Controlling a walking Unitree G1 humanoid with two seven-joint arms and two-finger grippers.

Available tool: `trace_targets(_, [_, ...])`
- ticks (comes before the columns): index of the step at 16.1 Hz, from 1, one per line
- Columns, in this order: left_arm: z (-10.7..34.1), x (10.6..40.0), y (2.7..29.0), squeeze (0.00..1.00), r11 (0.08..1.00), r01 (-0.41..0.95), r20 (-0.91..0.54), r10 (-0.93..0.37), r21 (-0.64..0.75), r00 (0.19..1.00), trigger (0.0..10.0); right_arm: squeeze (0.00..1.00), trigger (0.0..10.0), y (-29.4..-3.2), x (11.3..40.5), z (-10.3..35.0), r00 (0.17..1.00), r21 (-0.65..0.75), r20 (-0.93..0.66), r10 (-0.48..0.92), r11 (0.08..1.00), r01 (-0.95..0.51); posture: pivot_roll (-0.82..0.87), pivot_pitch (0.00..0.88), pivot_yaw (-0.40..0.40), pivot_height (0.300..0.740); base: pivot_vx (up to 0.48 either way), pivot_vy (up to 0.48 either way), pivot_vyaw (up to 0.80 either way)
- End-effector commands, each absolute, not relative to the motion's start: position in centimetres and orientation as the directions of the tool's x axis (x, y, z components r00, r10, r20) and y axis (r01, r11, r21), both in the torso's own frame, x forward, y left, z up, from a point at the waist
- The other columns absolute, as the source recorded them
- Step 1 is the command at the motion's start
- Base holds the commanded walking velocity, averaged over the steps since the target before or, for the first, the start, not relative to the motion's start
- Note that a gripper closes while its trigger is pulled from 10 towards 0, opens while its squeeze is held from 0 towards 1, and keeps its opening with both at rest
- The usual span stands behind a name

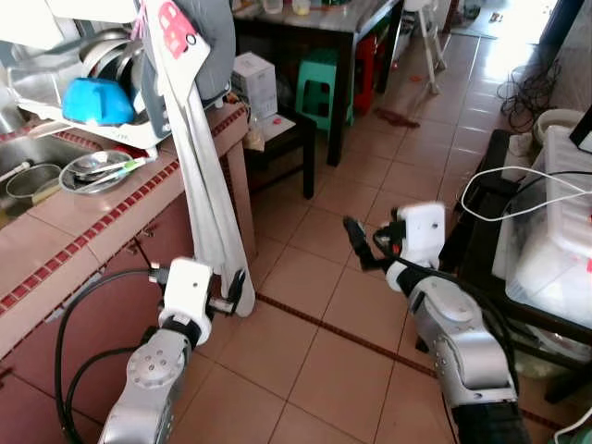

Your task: Kitchen organization

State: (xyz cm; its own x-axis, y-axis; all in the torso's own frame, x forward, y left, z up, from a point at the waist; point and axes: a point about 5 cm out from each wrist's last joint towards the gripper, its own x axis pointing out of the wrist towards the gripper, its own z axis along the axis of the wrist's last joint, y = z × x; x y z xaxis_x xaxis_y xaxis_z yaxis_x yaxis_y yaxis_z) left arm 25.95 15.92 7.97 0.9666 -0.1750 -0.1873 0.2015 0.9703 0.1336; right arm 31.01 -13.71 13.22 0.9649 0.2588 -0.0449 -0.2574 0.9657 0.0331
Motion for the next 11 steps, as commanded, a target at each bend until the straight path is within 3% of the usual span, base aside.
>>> trace_targets(1, [6.8,26.2,17.1,0.00,0.972,0.173,-0.225,-0.135,0.157,0.965,10.0,0.00,10.0,-14.3,31.2,12.1,0.971,0.030,-0.071,0.228,0.973,-0.227,0.04,0.036,0.034,0.740,0.000,0.000,0.00])
trace_targets(6, [1.0,26.4,19.5,0.00,0.966,0.157,-0.440,-0.052,0.207,0.897,10.0,0.00,10.0,-15.0,31.6,5.4,0.937,0.033,-0.314,0.152,0.988,-0.150,0.03,0.003,0.047,0.740,0.000,0.000,0.00])
trace_targets(9, [-2.3,25.6,20.9,0.00,0.988,0.059,-0.597,0.037,0.140,0.801,10.0,0.00,10.0,-16.2,30.0,0.7,0.867,-0.006,-0.494,0.062,0.997,-0.075,0.02,0.000,0.060,0.740,0.000,0.000,0.00])
trace_targets(11, [-3.9,24.4,21.2,0.00,0.971,0.123,-0.688,0.054,0.207,0.724,10.0,0.00,10.0,-17.0,27.9,-1.9,0.797,-0.065,-0.604,0.004,0.996,-0.054,0.00,0.000,0.070,0.740,0.000,0.000,0.00])
